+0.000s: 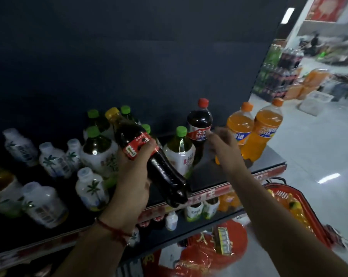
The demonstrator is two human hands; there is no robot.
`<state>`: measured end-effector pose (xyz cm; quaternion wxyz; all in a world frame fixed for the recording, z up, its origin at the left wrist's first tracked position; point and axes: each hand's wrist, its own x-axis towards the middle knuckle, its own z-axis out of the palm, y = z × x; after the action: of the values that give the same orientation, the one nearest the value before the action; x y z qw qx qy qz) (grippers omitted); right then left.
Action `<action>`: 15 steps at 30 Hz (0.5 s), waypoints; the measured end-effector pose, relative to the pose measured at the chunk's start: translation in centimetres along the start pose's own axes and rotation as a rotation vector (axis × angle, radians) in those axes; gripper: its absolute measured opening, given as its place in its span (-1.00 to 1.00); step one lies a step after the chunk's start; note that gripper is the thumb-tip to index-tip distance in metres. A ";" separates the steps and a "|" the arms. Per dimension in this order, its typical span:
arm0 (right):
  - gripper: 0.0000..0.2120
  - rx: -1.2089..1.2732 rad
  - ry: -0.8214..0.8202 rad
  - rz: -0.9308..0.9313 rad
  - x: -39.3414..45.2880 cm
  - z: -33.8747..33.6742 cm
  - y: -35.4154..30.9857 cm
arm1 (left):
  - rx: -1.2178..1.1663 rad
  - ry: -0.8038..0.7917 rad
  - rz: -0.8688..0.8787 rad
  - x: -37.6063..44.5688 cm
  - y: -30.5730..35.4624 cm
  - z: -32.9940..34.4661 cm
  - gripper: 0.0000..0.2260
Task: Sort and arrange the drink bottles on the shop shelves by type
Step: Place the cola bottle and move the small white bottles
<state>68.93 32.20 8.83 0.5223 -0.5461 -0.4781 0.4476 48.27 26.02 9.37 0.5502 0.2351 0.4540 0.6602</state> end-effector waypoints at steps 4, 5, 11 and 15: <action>-0.08 -0.058 -0.150 0.019 7.9 0.4 2.1 | 0.036 0.142 0.032 0.5 -2.0 2.8 -0.54; -0.06 -0.058 -0.193 0.012 9.3 0.9 2.7 | 0.031 0.168 0.047 0.6 -2.3 3.4 -0.57; -0.14 -0.094 -0.170 -0.058 12.0 1.9 4.9 | 0.067 0.229 0.099 0.3 -3.2 5.1 -0.63; -0.27 -0.047 -0.170 -0.150 9.5 0.4 3.0 | 0.149 0.244 0.156 0.0 -3.1 4.4 -0.66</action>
<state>70.08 41.66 5.86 0.4991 -0.4810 -0.5704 0.4408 53.43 27.49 8.84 0.4193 0.2278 0.5454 0.6891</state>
